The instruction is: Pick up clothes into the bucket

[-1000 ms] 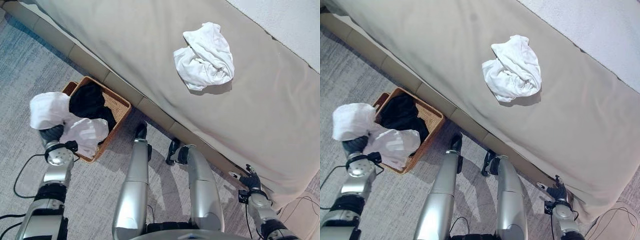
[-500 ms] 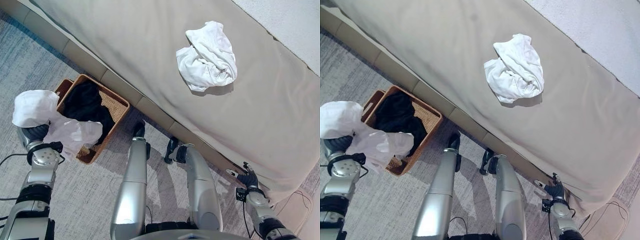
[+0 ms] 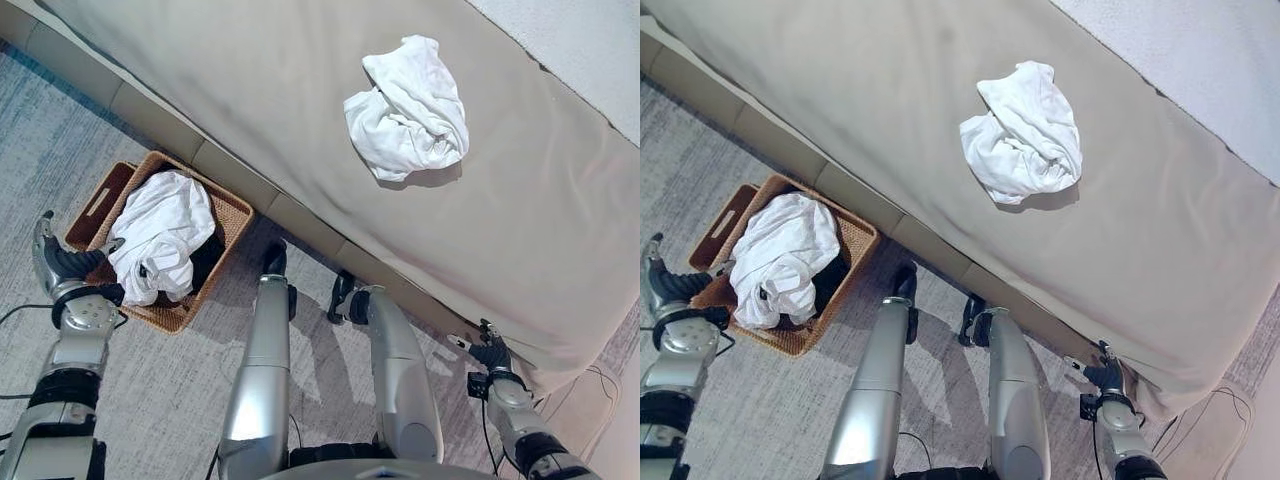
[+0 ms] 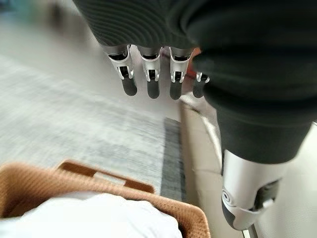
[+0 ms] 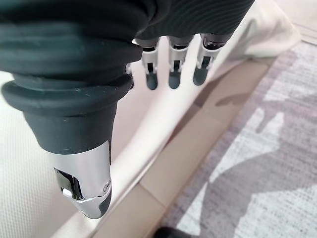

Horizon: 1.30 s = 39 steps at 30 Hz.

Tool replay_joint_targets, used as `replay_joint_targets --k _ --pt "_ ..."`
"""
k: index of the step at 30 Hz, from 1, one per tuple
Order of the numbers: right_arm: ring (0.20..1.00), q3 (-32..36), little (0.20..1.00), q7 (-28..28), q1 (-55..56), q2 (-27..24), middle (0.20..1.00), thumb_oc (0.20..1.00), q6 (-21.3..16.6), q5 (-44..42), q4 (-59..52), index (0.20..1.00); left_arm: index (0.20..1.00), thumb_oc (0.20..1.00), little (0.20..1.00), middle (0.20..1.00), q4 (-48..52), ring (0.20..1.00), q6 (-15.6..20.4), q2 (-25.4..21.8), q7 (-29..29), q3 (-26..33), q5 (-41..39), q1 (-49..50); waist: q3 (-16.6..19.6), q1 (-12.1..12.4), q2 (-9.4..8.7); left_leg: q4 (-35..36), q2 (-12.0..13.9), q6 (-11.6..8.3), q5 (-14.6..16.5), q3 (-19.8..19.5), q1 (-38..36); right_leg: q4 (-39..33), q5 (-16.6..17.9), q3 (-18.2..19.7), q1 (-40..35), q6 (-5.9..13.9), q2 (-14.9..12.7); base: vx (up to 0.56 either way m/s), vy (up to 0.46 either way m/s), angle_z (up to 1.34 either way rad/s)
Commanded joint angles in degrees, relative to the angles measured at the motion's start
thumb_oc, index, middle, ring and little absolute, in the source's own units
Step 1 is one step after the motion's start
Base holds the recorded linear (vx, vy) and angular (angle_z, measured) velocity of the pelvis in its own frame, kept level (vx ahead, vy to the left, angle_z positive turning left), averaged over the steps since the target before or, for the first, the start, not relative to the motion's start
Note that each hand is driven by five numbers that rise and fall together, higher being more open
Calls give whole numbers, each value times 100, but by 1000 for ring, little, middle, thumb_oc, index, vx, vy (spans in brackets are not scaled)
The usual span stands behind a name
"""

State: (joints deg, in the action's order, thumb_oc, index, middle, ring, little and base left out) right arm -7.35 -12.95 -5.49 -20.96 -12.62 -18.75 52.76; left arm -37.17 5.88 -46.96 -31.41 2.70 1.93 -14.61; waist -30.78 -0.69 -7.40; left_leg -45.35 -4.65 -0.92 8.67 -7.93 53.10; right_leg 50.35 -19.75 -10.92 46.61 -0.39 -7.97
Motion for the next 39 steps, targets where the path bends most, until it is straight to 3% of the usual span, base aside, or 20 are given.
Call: replay_joint_targets --k 1,4,8,11,12,13,15,17,18,26,29,36,39 --pt "1000 128 1000 80 125 -317 1000 1000 -93 -67 172 1000 1000 1000 1000 1000 -29 1000 8 -356 312 -172 757 152 98 -12 200 52 -42 343 429 144 -508 -756 711 392 -264 384 -165 -12 24 -5" --pt "1000 166 1000 119 130 -359 1000 1000 -55 -19 123 1000 1000 1000 1000 1000 -102 1000 -10 -406 507 -346 959 174 98 -21 223 95 -42 347 410 186 -567 -748 711 424 -296 384 -169 -13 28 -9" --pt "1000 217 1000 66 82 -296 1000 1000 5 97 79 1000 1000 1000 1000 1000 -19 1000 14 177 422 -166 703 353 99 -21 290 263 -49 356 364 259 -786 -852 760 485 -449 392 -172 -8 14 -10" --pt "1000 336 1000 -86 -5 -150 1000 1000 28 70 16 1000 1000 1000 1000 1000 -73 1000 420 1372 99 402 -905 480 102 22 340 521 -74 348 277 305 -1071 -1038 822 525 -682 395 -195 6 -19 -11" --pt "1000 402 1000 -207 -79 -86 1000 1000 15 10 -169 1000 1000 1000 1000 1000 39 1000 966 1991 166 634 -2219 521 103 54 390 770 -105 342 198 326 -1326 -1214 862 558 -891 391 -179 12 -42 -6" --pt "1000 399 1000 -210 -70 -93 1000 1000 20 11 -175 1000 1000 1000 1000 1000 34 1000 975 1992 179 634 -2236 531 102 49 395 790 -106 342 192 324 -1350 -1231 867 555 -914 391 -179 26 -45 -1" --pt "1000 484 1000 -253 -135 -75 1000 1000 -15 -60 -245 1000 1000 1000 1000 1000 32 1000 1371 2466 692 788 -3682 527 127 68 438 1094 -125 330 103 328 -1692 -1436 911 560 -1197 388 -191 50 -33 -1" --pt "1000 569 1000 -236 -136 -64 1000 1000 -31 -118 -350 1000 1000 1000 1000 1000 282 1000 1464 2746 1144 767 -4251 764 210 75 516 1453 -130 302 -13 322 -2052 -1749 990 567 -1551 400 -198 54 -41 -6" --pt "1000 653 1000 -193 -122 -25 1000 1000 -47 -179 -402 1000 1000 1000 1000 1000 141 1000 1373 2914 1459 698 -4502 847 312 51 575 1823 -126 289 -302 365 -2341 -2090 1259 503 -1808 384 -227 1 -19 -4" --pt "1000 912 1000 485 48 245 1000 1000 -109 -1196 -173 1000 1000 1000 1000 1000 -781 1000 1024 3004 2164 271 -3819 1054 924 -2 752 2981 -16 187 -590 448 -3633 -3101 1509 527 -2959 487 -55 128 -23 -6" --pt "1000 881 1000 602 288 332 1000 1000 43 -864 82 1000 1000 1000 1000 1000 -1521 1000 776 2997 2193 0 -2615 1173 1430 -97 811 3600 45 120 -738 533 -4263 -3696 1646 547 -3533 541 101 152 -36 -16" --pt "1000 940 1000 603 666 551 1000 1000 153 -644 250 1000 1000 1000 1000 1000 -2328 1000 535 3221 1999 -190 -1473 1433 2055 -285 812 4171 225 29 -809 712 -5011 -4391 1745 629 -4293 575 248 104 -50 -18" --pt "1000 966 1000 556 734 591 1000 1000 137 -619 337 1000 1000 1000 1000 1000 -2407 1000 526 3316 1948 -202 -1379 1517 2156 -289 801 4208 252 23 -773 718 -5159 -4470 1739 640 -4442 568 259 96 -71 -9"
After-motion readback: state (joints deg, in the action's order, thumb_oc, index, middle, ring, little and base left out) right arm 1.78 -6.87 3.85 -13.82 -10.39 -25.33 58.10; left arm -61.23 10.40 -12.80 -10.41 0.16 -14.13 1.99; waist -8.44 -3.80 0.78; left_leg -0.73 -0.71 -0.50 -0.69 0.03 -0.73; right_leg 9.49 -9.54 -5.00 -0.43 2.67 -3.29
